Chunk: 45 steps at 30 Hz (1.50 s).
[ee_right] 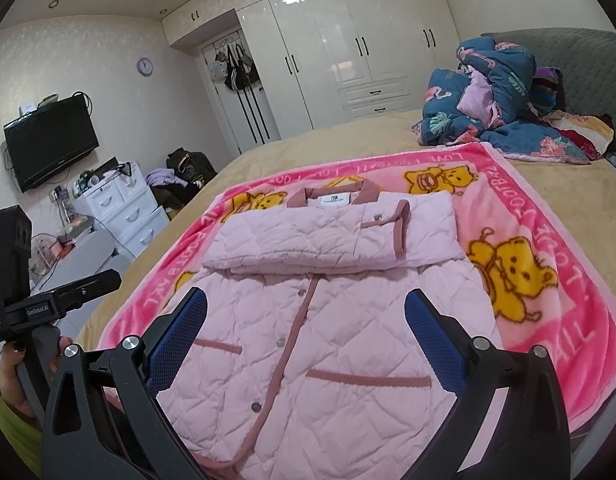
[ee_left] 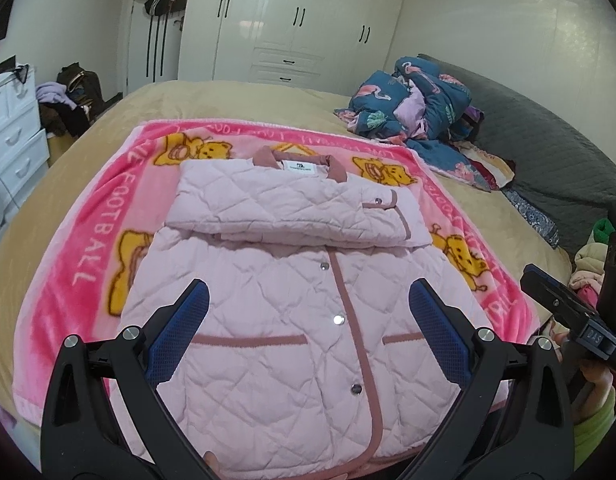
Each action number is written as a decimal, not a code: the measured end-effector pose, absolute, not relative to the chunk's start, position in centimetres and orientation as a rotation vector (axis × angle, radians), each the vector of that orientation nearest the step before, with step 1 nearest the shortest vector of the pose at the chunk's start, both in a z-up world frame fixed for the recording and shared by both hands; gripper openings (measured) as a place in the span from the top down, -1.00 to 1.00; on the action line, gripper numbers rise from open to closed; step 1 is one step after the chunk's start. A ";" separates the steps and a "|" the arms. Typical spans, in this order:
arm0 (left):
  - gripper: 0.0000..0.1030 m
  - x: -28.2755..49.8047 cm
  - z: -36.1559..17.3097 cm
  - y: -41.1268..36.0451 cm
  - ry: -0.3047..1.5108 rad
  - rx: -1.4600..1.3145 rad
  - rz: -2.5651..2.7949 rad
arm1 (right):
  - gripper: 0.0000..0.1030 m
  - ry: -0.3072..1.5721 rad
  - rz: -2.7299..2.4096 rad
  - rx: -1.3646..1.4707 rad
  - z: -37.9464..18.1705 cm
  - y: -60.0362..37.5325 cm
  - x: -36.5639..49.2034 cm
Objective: Fold large clothes
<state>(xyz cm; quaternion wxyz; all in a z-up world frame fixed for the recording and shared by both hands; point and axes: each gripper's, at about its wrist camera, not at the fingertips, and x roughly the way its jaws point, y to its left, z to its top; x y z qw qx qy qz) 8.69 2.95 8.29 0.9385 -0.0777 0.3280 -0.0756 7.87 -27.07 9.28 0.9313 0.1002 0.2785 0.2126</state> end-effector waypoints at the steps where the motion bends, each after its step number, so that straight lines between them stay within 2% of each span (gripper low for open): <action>1: -0.82 8.6 8.1 3.0 0.672 -0.159 -0.152 | -0.92 0.574 0.437 0.204 9.0 -27.0 7.7; 24: -0.82 6.4 3.1 4.0 0.749 -0.158 -0.055 | -0.92 0.632 0.443 0.213 5.2 -29.8 5.4; 45: -0.82 5.1 -2.8 9.5 0.856 -0.163 0.091 | -0.92 0.757 0.352 0.167 -0.4 -32.5 5.0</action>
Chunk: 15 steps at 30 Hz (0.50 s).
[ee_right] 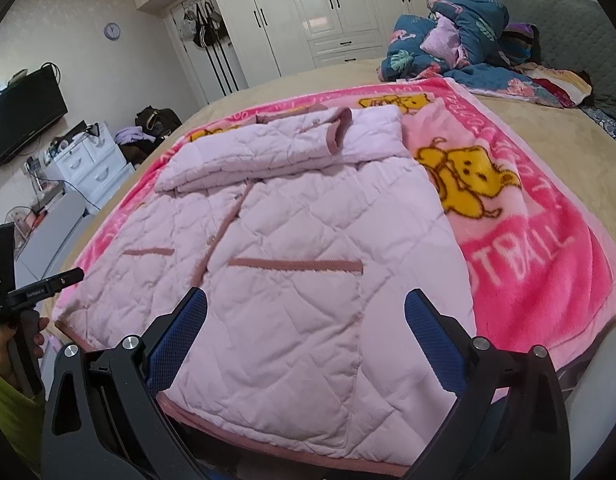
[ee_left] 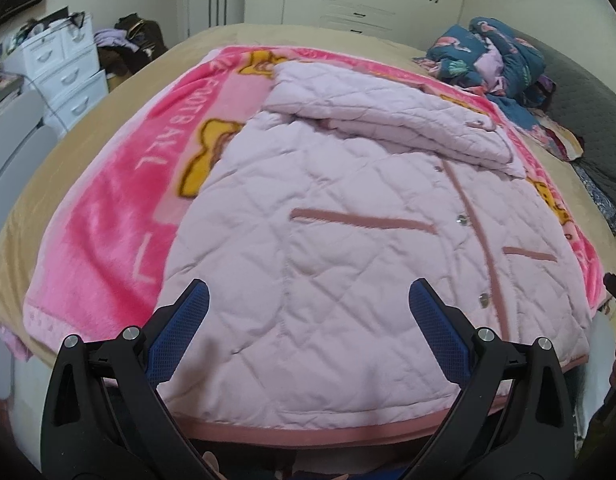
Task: Fold large clothes
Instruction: 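Move both grippers to the ribbed jacket hem and grasp it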
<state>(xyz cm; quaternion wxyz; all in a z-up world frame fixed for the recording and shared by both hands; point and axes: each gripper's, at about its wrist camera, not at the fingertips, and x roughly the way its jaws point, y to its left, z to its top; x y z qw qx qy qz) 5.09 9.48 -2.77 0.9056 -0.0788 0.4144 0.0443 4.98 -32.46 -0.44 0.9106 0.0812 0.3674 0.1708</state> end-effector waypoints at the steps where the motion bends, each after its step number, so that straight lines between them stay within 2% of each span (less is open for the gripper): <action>1: -0.82 5.0 -2.9 9.8 0.859 -0.164 0.100 | -0.92 0.762 0.349 0.167 -0.6 -32.6 5.0; 15: -0.82 3.1 -5.6 14.3 0.919 -0.200 0.189 | -0.92 0.841 0.285 0.173 -4.1 -36.0 4.0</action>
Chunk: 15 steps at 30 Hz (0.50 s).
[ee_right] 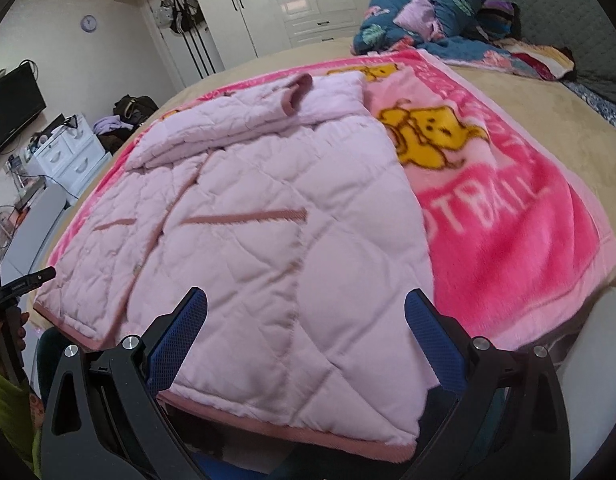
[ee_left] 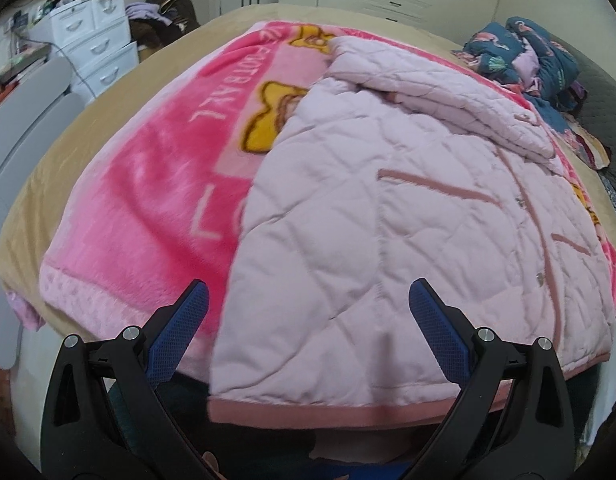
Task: Fold large clothes
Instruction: 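Move both grippers to the ribbed jacket hem and grasp it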
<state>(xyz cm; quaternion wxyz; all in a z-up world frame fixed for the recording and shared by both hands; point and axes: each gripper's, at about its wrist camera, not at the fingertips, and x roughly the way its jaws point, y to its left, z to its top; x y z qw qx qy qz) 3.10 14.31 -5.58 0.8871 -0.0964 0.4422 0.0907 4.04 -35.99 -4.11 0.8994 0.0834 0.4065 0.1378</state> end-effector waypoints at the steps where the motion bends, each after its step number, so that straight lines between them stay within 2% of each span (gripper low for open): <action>1: -0.82 2.9 -5.8 14.5 0.922 -0.204 0.187 | -0.92 0.848 0.281 0.175 -4.4 -36.3 4.0; 8: -0.81 2.6 -7.4 15.3 0.950 -0.250 0.142 | -0.92 0.875 0.261 0.174 -5.6 -37.3 3.5; 11: -0.50 2.7 -8.1 15.0 0.958 -0.252 0.133 | -0.92 0.884 0.256 0.170 -5.7 -37.7 3.3; 15: -0.35 2.3 -8.4 13.8 0.949 -0.174 0.120 | -0.92 0.906 0.253 0.160 -6.0 -38.2 2.9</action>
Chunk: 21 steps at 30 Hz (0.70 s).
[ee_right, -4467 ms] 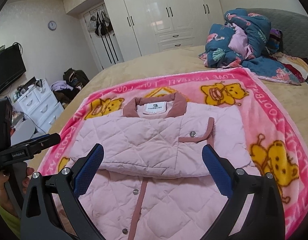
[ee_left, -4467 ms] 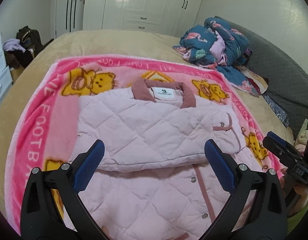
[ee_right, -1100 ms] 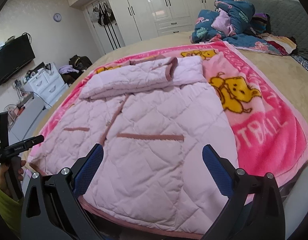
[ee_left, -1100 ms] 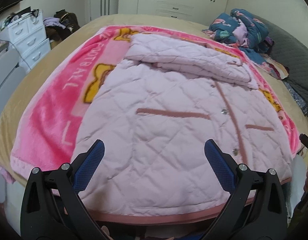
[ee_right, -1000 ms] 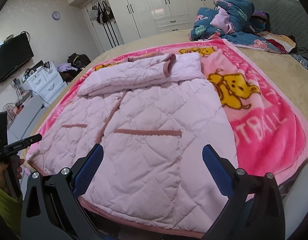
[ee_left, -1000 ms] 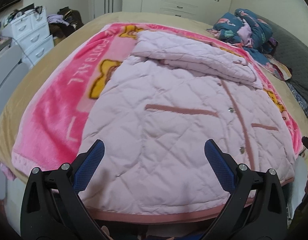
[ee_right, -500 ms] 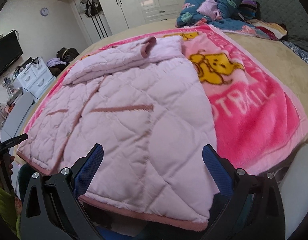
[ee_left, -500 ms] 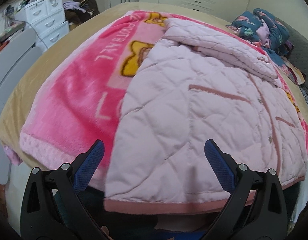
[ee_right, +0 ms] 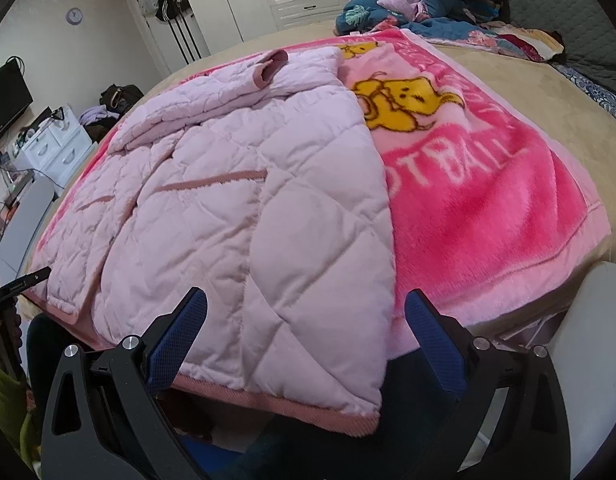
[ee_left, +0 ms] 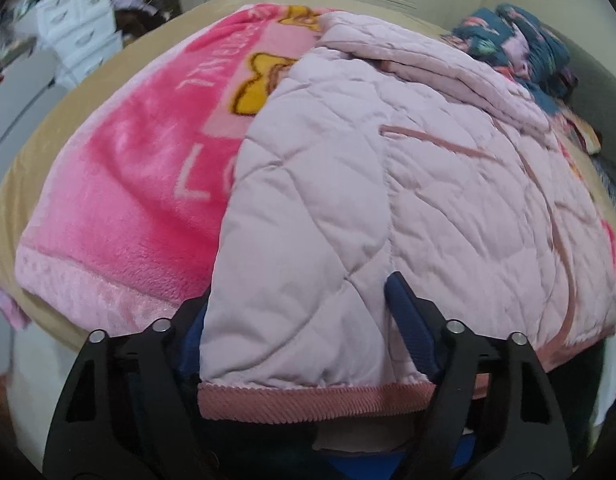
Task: Fold large clothes
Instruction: 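Move both grippers to the ribbed jacket hem and grasp it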
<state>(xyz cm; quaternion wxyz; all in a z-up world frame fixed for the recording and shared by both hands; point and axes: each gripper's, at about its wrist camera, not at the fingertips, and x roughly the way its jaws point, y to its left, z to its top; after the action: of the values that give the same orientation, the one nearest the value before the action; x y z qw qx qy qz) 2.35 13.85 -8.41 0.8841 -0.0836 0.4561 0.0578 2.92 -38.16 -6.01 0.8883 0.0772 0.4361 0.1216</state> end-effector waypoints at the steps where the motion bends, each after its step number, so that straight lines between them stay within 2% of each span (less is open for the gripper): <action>1: -0.34 2.2 -8.4 13.8 0.950 -0.167 0.116 | -0.92 0.914 0.253 0.161 -6.2 -38.3 2.8; 9: -0.34 1.1 -8.7 14.0 0.966 -0.178 0.086 | -0.91 0.978 0.294 0.184 -7.9 -38.8 1.9; 14: -0.41 1.3 -8.8 14.0 0.966 -0.190 0.079 | -0.86 1.022 0.327 0.185 -9.3 -38.2 2.2; 15: -0.44 1.4 -8.8 14.0 0.966 -0.189 0.078 | -0.68 1.032 0.328 0.194 -9.7 -38.2 2.3; 16: -0.46 1.4 -8.9 14.0 0.967 -0.191 0.075 | -0.61 1.041 0.335 0.209 -10.0 -38.2 2.5; 17: -0.47 1.4 -9.0 14.1 0.967 -0.197 0.073 | -0.46 1.049 0.350 0.233 -10.3 -38.3 2.6; 20: -0.48 1.4 -9.0 14.3 0.967 -0.211 0.067 | 0.20 0.983 0.358 0.226 -9.0 -38.2 1.9; 21: -0.48 1.4 -9.0 14.3 0.965 -0.214 0.066 | 0.36 0.941 0.375 0.207 -8.0 -38.1 1.3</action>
<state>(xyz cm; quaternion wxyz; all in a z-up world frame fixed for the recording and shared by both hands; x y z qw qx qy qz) 1.38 14.30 -8.97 0.8798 -0.1025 0.4631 0.0317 1.32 -38.14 -8.01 0.8693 0.0989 0.4498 0.1793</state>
